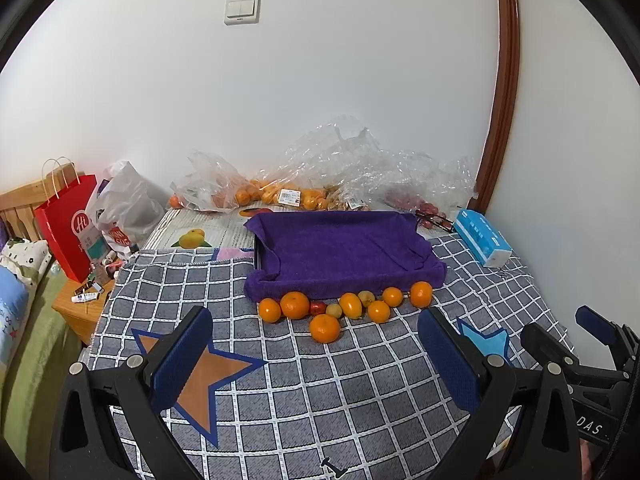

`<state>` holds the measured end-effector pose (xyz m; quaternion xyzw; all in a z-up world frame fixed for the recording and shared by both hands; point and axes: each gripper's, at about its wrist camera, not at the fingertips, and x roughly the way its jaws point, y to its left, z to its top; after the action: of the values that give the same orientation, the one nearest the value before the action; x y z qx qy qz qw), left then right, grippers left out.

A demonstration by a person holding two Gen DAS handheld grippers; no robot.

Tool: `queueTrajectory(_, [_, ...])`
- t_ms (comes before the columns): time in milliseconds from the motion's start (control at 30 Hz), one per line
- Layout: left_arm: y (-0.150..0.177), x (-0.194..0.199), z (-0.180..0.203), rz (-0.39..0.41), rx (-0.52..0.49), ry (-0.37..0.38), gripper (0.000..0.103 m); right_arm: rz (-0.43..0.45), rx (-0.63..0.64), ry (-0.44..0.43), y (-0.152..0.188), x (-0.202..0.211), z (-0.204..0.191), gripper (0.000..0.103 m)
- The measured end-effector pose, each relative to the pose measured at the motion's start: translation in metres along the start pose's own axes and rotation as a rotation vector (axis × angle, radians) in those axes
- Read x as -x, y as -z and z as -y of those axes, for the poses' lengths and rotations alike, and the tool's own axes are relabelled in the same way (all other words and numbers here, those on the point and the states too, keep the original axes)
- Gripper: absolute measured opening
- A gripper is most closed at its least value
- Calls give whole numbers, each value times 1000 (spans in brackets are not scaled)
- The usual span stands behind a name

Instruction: Organize fruits

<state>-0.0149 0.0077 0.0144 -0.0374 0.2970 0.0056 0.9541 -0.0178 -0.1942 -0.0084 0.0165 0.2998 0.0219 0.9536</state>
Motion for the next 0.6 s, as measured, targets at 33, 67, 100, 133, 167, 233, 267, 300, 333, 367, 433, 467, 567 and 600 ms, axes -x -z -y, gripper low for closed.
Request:
queueTrajectory(33, [0, -1, 0, 0, 1, 1, 103, 2, 0, -1, 0, 0, 0, 103])
queueTrajectory(67, [0, -1, 0, -1, 2, 4, 103, 2, 0, -2, 0, 0, 0, 103])
queueTrajectory(100, [1, -2, 0, -2, 4, 7, 103, 2, 2, -5, -1, -1, -1, 103])
queueTrajectory(133, [1, -3, 0, -4, 5, 11, 103, -1, 3, -7, 0, -1, -1, 103])
queueTrajectory(167, [1, -4, 0, -6, 4, 15, 103, -2, 4, -7, 0, -2, -2, 103])
queueTrajectory(233, [0, -6, -1, -8, 3, 19, 103, -1, 4, -10, -1, -3, -2, 103])
queueTrajectory(267, [0, -7, -1, -9, 2, 18, 103, -1, 4, -14, -2, -4, -2, 103])
queueTrajectory(300, [-1, -10, -3, -10, -1, 16, 103, -2, 5, -17, -2, -5, -3, 103])
queueTrajectory(333, [-1, -12, -4, -11, -1, 13, 103, -3, 8, -22, -3, -7, -3, 103])
queueTrajectory(367, [-2, -14, -6, -12, 0, 10, 103, -4, 11, -27, -4, -9, -3, 103])
queueTrajectory(433, [-3, -22, -12, -22, 9, 0, 103, -10, 20, -40, -6, -16, -3, 103])
queueTrajectory(467, [-4, -27, -16, -28, 14, -4, 103, -13, 24, -44, -7, -20, -2, 103])
queueTrajectory(567, [-3, -46, -27, -52, 31, -23, 103, -34, 27, -49, -8, -39, 0, 103])
queueTrajectory(600, [-2, -53, -30, -63, 33, -31, 103, -42, 18, -39, -8, -47, 2, 103])
